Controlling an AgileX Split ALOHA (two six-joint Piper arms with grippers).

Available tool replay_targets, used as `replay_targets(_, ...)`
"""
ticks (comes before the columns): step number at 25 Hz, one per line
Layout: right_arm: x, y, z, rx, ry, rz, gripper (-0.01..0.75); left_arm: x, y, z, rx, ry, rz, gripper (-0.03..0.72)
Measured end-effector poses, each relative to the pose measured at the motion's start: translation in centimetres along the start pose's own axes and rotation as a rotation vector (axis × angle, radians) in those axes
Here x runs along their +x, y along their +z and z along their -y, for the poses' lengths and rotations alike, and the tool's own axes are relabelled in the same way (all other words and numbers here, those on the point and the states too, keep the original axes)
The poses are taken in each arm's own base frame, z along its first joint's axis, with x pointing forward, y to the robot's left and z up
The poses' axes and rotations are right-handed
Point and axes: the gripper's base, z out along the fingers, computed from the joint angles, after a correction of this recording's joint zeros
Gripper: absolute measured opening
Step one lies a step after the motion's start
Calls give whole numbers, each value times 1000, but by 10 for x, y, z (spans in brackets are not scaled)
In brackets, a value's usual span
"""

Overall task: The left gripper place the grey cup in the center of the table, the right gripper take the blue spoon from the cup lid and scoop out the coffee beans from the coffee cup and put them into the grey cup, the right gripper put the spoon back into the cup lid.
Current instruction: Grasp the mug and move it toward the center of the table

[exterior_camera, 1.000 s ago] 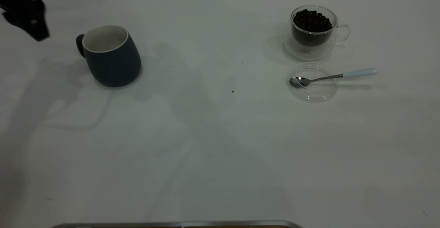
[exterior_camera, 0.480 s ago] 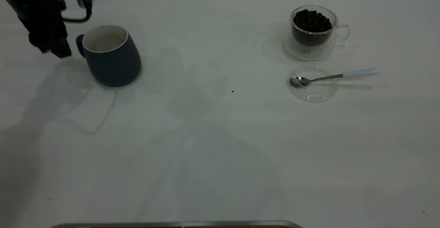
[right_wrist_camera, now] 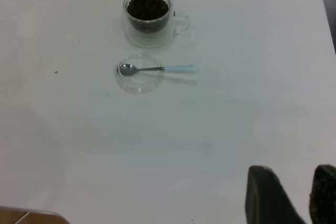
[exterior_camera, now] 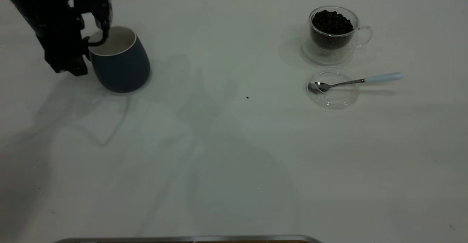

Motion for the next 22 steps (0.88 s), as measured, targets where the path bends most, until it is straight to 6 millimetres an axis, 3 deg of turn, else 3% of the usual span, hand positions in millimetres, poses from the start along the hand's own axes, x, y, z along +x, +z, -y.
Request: replay_targets(22,0,0,0,-1,0,0,240,-53,0,9,-122,145,96,508)
